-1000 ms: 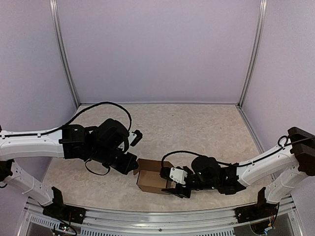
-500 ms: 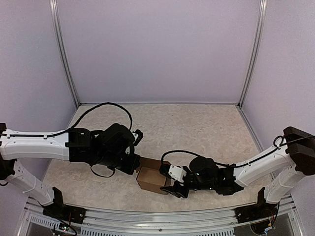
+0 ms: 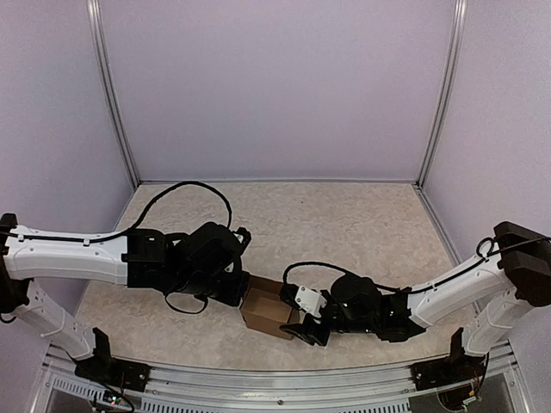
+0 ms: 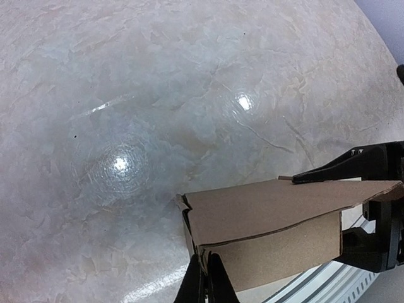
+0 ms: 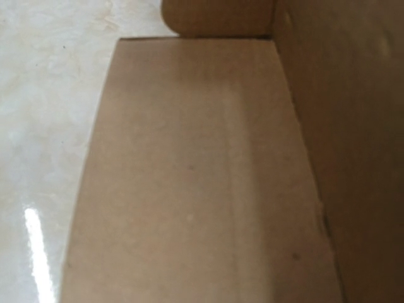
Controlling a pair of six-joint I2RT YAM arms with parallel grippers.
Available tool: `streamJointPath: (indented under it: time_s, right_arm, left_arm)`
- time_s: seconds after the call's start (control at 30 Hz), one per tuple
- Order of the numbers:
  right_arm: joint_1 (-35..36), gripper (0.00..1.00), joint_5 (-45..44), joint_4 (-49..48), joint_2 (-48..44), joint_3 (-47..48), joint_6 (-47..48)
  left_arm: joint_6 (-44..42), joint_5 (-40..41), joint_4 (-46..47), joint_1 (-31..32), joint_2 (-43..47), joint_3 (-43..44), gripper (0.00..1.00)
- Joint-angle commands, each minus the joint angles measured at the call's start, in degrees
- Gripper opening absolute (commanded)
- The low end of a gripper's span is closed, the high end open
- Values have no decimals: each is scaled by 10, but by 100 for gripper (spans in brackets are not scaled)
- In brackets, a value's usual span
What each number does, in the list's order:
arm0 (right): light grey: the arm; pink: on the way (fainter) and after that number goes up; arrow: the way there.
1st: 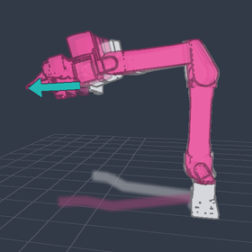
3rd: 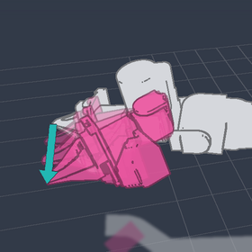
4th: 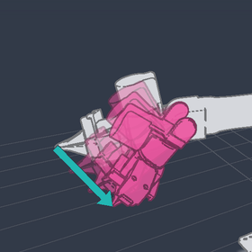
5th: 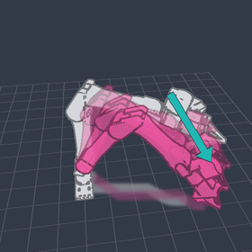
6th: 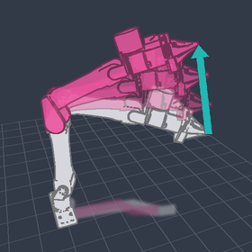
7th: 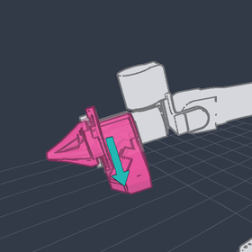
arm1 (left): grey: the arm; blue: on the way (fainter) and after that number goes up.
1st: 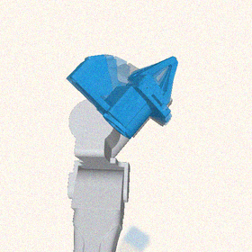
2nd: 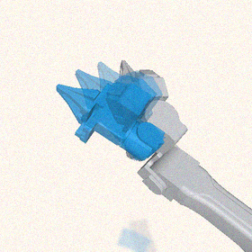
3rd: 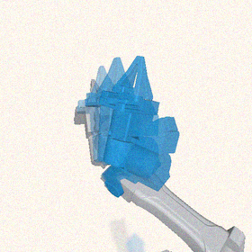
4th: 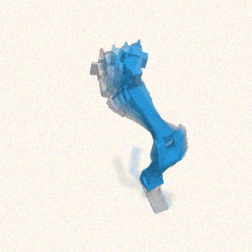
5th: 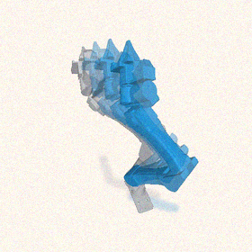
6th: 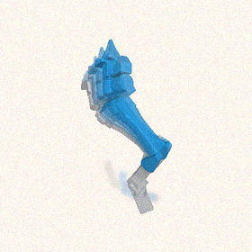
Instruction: Fold the paper box
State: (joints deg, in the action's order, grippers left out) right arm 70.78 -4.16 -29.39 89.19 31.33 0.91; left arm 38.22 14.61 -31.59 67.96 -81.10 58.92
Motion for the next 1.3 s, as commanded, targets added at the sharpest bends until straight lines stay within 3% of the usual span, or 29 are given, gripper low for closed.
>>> streamJointPath:
  time_s: [0.0,0.5,0.9,1.27]
  right_arm:
    - [3,28,-33,-12,19,3,8]
    - [3,36,-39,-21,9,-5,-8]
    - [-4,78,-43,-12,-31,-9,-68]
    - [-7,87,-38,99,-140,-1,-108]
  left_arm:
    - [9,-49,-2,27,-27,-17,0]
    - [12,-31,2,38,-34,-34,0]
    - [8,-6,-15,39,-30,-11,0]
    - [22,29,-39,39,-50,26,0]
